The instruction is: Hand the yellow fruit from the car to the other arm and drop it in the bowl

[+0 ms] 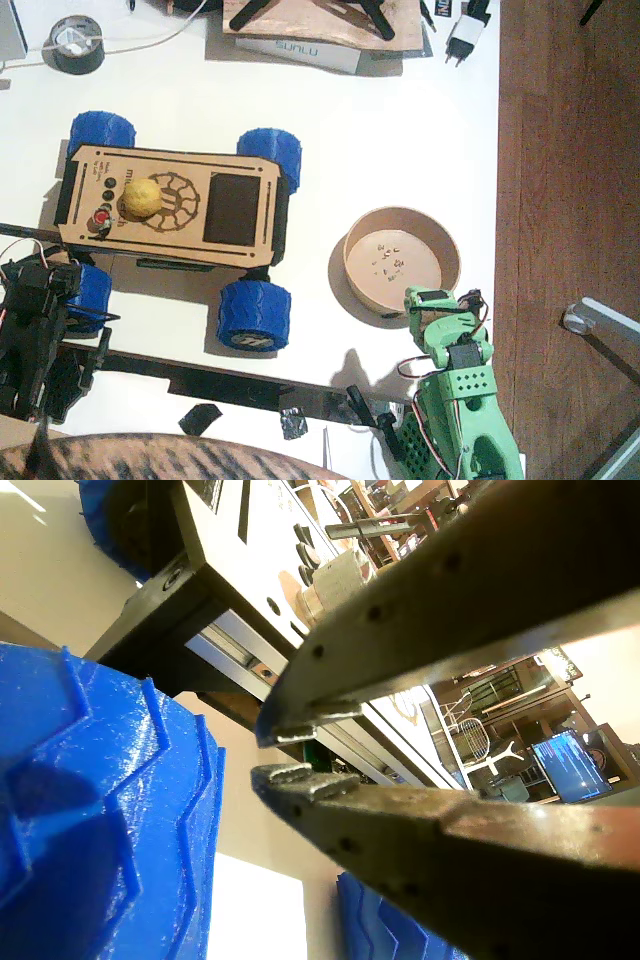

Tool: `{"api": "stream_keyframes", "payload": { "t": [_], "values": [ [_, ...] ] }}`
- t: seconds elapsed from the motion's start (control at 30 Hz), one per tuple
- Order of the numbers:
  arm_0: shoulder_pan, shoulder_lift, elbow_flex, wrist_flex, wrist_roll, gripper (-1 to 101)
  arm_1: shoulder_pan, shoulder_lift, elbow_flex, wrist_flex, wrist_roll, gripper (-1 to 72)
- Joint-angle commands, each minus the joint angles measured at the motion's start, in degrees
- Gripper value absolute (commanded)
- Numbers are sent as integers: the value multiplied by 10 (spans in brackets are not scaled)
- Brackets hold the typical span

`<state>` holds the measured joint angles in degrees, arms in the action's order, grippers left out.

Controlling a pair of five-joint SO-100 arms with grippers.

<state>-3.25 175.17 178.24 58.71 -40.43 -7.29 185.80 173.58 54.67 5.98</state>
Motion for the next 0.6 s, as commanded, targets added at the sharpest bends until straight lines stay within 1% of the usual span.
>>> {"api": "stream_keyframes", "payload": {
  "t": [0.0, 0.17, 0.27, 0.57],
  "values": [
    [-2, 186, 58, 78, 7, 2, -49, 3, -2, 1, -40, 2],
    [-2, 186, 58, 78, 7, 2, -49, 3, -2, 1, -39, 2],
    [6, 186, 65, 50, 7, 2, -46, 3, -2, 1, -40, 2],
    [3, 186, 65, 50, 6, 2, -51, 3, -2, 1, -41, 2]
  ]
}}
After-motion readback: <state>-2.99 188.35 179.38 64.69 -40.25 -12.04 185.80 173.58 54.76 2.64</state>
